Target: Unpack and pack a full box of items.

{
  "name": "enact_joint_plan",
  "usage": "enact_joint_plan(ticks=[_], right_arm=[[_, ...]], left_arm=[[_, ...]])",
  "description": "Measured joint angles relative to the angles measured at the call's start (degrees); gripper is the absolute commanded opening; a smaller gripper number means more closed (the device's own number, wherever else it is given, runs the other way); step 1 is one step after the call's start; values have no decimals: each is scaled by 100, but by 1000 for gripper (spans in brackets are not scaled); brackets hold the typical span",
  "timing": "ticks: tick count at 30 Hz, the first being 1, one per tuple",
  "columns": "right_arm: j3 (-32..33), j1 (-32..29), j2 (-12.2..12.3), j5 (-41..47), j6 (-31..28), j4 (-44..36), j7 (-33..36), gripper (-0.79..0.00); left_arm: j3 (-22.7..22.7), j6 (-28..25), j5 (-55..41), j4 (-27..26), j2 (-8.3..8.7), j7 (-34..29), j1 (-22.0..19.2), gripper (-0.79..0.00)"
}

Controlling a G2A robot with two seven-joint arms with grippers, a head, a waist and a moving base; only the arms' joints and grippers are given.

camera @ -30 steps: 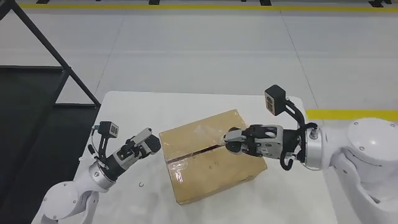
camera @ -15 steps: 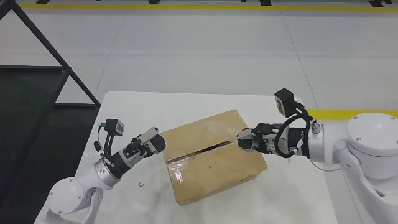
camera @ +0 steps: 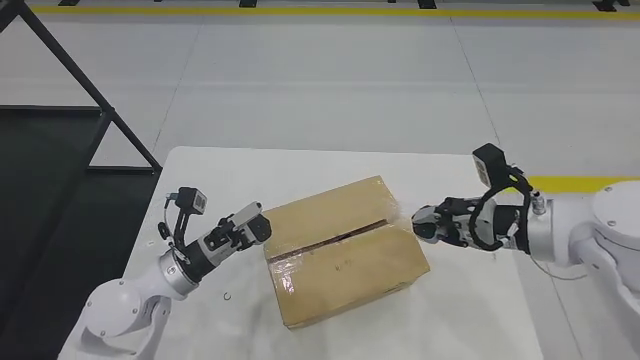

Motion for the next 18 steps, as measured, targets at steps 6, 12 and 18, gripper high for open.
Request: enact_joint_plan(ticks=[6,12,18], right_arm=[[-187,158,249,122,0,148,0,-785],[-411,347,471,169,0,329,0,-785],[-845,602,611,263,0,598,-2,-785]], left_arm=[[46,-2,13,29,4,-3,-33,0],[82,1,34,19,10,-19,-56,0],[118,-47,74,-112,22,-115,-26,0]])
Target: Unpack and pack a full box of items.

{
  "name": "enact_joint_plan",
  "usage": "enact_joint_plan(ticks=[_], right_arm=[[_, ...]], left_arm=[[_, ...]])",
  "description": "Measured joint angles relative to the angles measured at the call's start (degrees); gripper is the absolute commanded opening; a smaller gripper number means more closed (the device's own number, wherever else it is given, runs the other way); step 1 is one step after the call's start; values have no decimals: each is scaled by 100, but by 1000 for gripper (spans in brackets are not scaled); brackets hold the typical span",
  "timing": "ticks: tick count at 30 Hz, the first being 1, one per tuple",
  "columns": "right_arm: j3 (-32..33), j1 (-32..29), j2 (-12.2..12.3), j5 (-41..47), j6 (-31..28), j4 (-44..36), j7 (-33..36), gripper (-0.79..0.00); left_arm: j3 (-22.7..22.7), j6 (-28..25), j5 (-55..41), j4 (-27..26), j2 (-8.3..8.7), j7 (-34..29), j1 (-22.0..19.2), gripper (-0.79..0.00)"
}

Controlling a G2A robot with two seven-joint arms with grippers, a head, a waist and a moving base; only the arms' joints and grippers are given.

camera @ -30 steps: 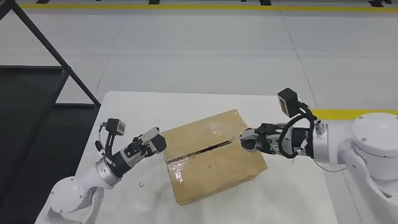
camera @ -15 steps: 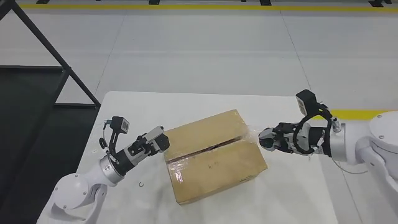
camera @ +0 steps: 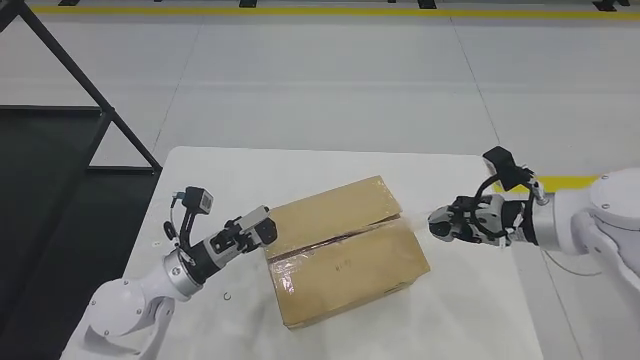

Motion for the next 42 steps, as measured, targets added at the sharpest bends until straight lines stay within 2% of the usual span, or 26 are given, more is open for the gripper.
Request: enact_joint_plan(ticks=[12,25,31,42], right_arm=[[-1000,819,-111,513,0,567,-546,-785],[-1843,1460,-183,1111,0,1107,-1140,-785],[-2135,1689,-90,1444,0,1316,-1217,-785],[-2803,2159,242,1964,0,1433,-1130,-785]], left_arm=[[172,25,167,-78,20,-196,42,0],[708,246,313,672,-35,-107,-416,0],[809,250,302,807,-47,-120,-519,0],[828,237,278,826,-42,-155,-563,0]])
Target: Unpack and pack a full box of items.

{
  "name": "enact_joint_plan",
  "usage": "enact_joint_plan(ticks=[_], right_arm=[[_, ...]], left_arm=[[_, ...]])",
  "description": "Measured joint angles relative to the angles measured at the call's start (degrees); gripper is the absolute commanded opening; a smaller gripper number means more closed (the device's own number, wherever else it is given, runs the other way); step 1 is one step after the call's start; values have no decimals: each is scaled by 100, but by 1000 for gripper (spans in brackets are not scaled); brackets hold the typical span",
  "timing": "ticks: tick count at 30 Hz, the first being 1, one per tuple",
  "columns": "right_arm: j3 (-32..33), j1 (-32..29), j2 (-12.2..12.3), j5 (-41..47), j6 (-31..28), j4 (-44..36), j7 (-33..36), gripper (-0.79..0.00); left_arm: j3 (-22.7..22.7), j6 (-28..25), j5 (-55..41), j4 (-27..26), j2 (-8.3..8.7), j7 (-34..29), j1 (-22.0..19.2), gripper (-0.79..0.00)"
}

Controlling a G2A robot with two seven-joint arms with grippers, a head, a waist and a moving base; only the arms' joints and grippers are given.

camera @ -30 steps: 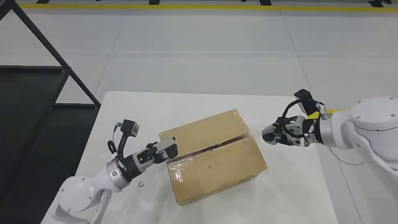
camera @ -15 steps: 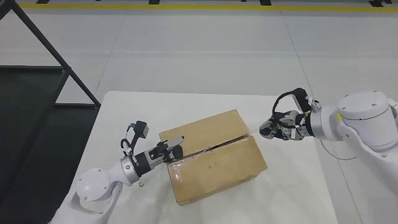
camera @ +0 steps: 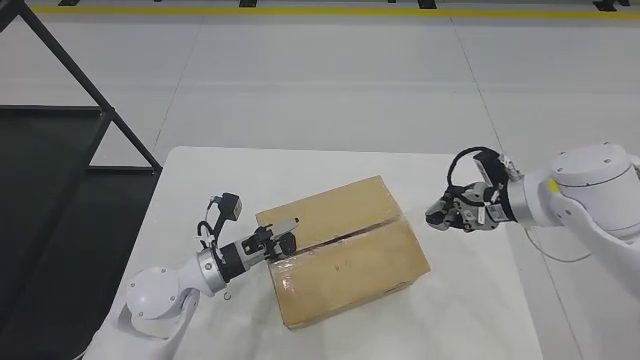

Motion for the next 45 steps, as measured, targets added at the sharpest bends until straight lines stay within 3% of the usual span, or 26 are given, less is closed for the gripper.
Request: enact_joint_plan(ticks=[11,24,34,45], right_arm=[[-733,442,3,683,0,344,-640,-785],[-1459,1073,-147,1135,0,547,-702,-785],[-1615,1248,104,1268,0,314,-545,-785],[-1685,1262,367,1464,0,69,-620,-785]], left_arm=[[-35,-55,-16,-43,11,53,71,0],[-63,-61,-17,-126,24,74,123,0],[-82,-131,-87,-461,26,152,191,0],[527,83,147,-179,-75,374,-264,0]])
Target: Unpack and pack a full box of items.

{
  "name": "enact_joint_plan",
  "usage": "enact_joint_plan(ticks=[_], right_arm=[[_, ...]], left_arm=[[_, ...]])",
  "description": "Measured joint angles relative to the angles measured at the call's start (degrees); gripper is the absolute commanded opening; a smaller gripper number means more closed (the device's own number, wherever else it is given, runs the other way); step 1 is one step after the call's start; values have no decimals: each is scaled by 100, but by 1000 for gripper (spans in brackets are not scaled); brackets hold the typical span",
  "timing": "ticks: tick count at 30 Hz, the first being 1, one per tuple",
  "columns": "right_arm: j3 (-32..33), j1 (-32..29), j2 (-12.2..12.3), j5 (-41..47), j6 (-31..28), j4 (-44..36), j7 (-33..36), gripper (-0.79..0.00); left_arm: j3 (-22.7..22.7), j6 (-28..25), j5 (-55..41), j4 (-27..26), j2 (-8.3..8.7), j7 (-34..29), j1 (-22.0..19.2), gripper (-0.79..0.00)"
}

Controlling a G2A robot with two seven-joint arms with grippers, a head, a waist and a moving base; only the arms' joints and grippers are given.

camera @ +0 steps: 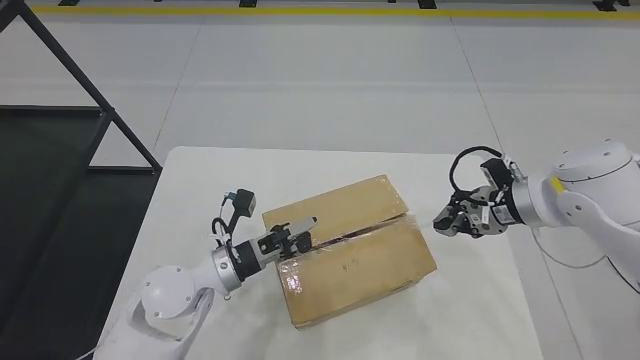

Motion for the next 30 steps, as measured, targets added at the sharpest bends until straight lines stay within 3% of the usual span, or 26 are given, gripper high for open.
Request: enact_joint_plan(ticks=[10,30], right_arm=[[-131,14,57,130,0,30,-192,-785],[-407,152,-550,371,0,712,-865,-785]], left_arm=[[461,52,121,344,-108,244,-313,0],[476,97,135,364,-150,253,-332,0]])
